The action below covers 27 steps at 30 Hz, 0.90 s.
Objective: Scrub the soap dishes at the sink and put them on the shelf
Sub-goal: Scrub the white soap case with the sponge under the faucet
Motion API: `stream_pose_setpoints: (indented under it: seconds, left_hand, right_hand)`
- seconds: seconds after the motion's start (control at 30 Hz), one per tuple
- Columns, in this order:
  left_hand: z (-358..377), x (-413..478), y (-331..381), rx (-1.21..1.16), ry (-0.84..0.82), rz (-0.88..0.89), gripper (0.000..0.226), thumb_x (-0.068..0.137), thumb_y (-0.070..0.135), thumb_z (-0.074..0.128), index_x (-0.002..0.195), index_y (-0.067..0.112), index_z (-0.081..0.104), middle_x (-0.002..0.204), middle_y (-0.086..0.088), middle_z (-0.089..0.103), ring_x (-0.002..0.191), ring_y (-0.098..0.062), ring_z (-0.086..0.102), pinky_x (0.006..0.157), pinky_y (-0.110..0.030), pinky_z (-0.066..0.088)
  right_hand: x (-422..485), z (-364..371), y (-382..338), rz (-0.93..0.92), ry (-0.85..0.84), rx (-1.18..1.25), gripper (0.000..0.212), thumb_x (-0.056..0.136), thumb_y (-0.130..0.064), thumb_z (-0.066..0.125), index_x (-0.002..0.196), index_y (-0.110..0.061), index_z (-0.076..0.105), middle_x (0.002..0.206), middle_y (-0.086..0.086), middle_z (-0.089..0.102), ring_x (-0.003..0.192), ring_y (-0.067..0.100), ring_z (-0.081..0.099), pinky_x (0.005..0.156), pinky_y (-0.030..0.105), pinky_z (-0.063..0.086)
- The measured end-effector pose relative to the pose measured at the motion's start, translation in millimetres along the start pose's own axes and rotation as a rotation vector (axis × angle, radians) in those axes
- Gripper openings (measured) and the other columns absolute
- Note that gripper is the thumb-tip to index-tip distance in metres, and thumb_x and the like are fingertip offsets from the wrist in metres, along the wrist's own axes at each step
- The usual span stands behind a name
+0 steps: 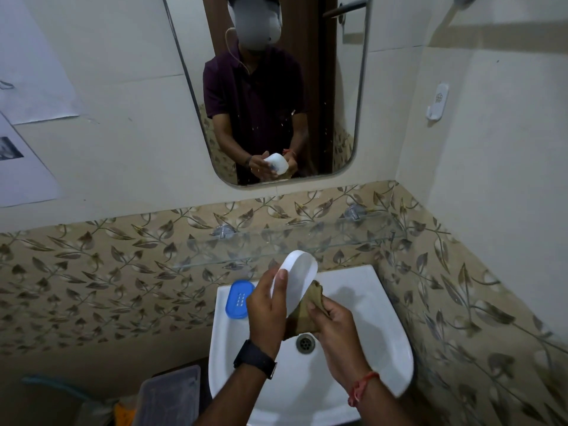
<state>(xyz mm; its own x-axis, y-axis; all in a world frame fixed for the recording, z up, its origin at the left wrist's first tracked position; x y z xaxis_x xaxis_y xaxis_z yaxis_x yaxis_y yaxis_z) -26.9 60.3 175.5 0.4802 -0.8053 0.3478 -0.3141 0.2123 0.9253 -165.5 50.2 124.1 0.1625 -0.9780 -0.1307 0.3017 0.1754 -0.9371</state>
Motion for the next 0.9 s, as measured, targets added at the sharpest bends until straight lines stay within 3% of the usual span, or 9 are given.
stream_pose_setpoints:
  seconds: [0.13, 0.27, 0.37, 0.47, 0.57, 0.6, 0.7, 0.77, 0.9]
  left_hand:
    - [0.0, -4.3, 19.3, 0.193, -0.104, 0.260, 0.034, 0.101, 0.049, 0.046, 0.129, 0.035, 0.060, 0.113, 0.041, 0.064, 0.106, 0.015, 0.061, 0.081, -0.012, 0.054]
    - [-3.2, -9.3, 28.0, 0.286, -0.140, 0.460, 0.046, 0.104, 0.049, 0.039, 0.135, 0.020, 0.057, 0.121, 0.015, 0.062, 0.110, 0.011, 0.054, 0.093, 0.001, 0.040]
    - [-4.0, -11.5, 26.2, 0.280, -0.123, 0.469, 0.048, 0.105, 0.049, 0.037, 0.135, 0.018, 0.059, 0.122, 0.011, 0.063, 0.117, 0.016, 0.051, 0.096, -0.002, 0.040]
    - [-1.1, -14.6, 25.6, 0.226, -0.118, 0.401, 0.045, 0.104, 0.054, 0.036, 0.136, 0.030, 0.056, 0.123, 0.016, 0.064, 0.117, 0.022, 0.051, 0.094, -0.007, 0.047]
    - [-2.0, -16.2, 25.6, 0.172, -0.084, 0.319, 0.038, 0.102, 0.058, 0.038, 0.133, 0.044, 0.053, 0.121, 0.043, 0.059, 0.114, 0.021, 0.054, 0.089, -0.005, 0.047]
    - [-3.0, -16.4, 24.6, 0.156, -0.069, 0.293, 0.037, 0.101, 0.058, 0.039, 0.130, 0.043, 0.057, 0.121, 0.044, 0.059, 0.113, 0.018, 0.056, 0.087, -0.005, 0.047]
    - [-6.2, -18.8, 18.9, 0.073, -0.035, 0.223, 0.042, 0.101, 0.058, 0.041, 0.123, 0.031, 0.065, 0.114, 0.027, 0.068, 0.105, 0.005, 0.065, 0.080, -0.009, 0.049]
    - [-5.5, -22.1, 13.8, -0.016, -0.006, 0.132, 0.047, 0.100, 0.061, 0.041, 0.113, 0.026, 0.069, 0.101, 0.021, 0.071, 0.094, 0.002, 0.066, 0.074, -0.011, 0.048]
    - [-7.4, -18.6, 5.5, -0.295, 0.141, -0.146, 0.048, 0.096, 0.062, 0.047, 0.104, 0.021, 0.071, 0.088, 0.017, 0.069, 0.087, -0.002, 0.062, 0.082, -0.028, 0.049]
  right_hand:
    - [12.3, -3.7, -18.6, 0.030, 0.036, 0.108, 0.028, 0.101, -0.007, 0.053, 0.122, -0.012, 0.071, 0.116, 0.012, 0.076, 0.112, 0.034, 0.070, 0.096, 0.052, 0.057]
    - [20.8, -8.7, -39.8, -0.001, 0.050, 0.196, 0.028, 0.101, -0.006, 0.053, 0.120, -0.014, 0.073, 0.116, 0.011, 0.076, 0.109, 0.029, 0.072, 0.076, 0.034, 0.062]
    - [12.0, -4.5, -27.9, 0.059, -0.006, 0.261, 0.031, 0.102, -0.006, 0.049, 0.127, -0.010, 0.067, 0.120, 0.013, 0.074, 0.112, 0.031, 0.070, 0.082, 0.037, 0.061]
    - [-7.0, 6.1, -4.6, 0.132, -0.099, 0.234, 0.033, 0.104, -0.006, 0.044, 0.130, -0.009, 0.064, 0.122, 0.013, 0.074, 0.114, 0.031, 0.070, 0.086, 0.039, 0.061]
    - [-12.3, 8.3, -3.9, 0.139, -0.102, 0.199, 0.032, 0.104, -0.008, 0.047, 0.130, -0.010, 0.065, 0.122, 0.011, 0.074, 0.115, 0.030, 0.070, 0.093, 0.048, 0.059]
    - [-9.0, 6.6, -10.2, 0.117, -0.084, 0.202, 0.031, 0.103, -0.009, 0.049, 0.129, -0.011, 0.066, 0.121, 0.012, 0.074, 0.114, 0.030, 0.070, 0.094, 0.051, 0.058]
    - [2.3, -0.6, -37.7, 0.014, -0.008, 0.246, 0.029, 0.101, -0.007, 0.052, 0.122, -0.015, 0.071, 0.119, 0.012, 0.075, 0.106, 0.029, 0.071, 0.083, 0.043, 0.059]
    - [5.3, 0.4, -46.9, -0.033, 0.020, 0.229, 0.031, 0.102, -0.006, 0.050, 0.123, -0.018, 0.071, 0.122, 0.011, 0.074, 0.105, 0.026, 0.069, 0.084, 0.042, 0.054]
    - [-12.1, 18.0, -25.6, -0.038, -0.075, 0.217, 0.032, 0.102, -0.011, 0.054, 0.131, -0.015, 0.065, 0.125, 0.009, 0.073, 0.112, 0.028, 0.070, 0.082, 0.033, 0.060]
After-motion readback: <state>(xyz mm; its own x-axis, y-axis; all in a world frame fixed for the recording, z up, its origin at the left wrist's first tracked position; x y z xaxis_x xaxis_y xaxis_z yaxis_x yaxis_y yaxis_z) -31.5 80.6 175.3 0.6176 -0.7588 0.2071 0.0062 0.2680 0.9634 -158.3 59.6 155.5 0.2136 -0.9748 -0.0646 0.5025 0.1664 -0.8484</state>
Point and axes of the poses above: each hand's wrist, its own x-axis towards the middle knuckle, its own z-axis out of the palm, y = z × x, the point moved 5 cm from there along x, towards the middle knuckle
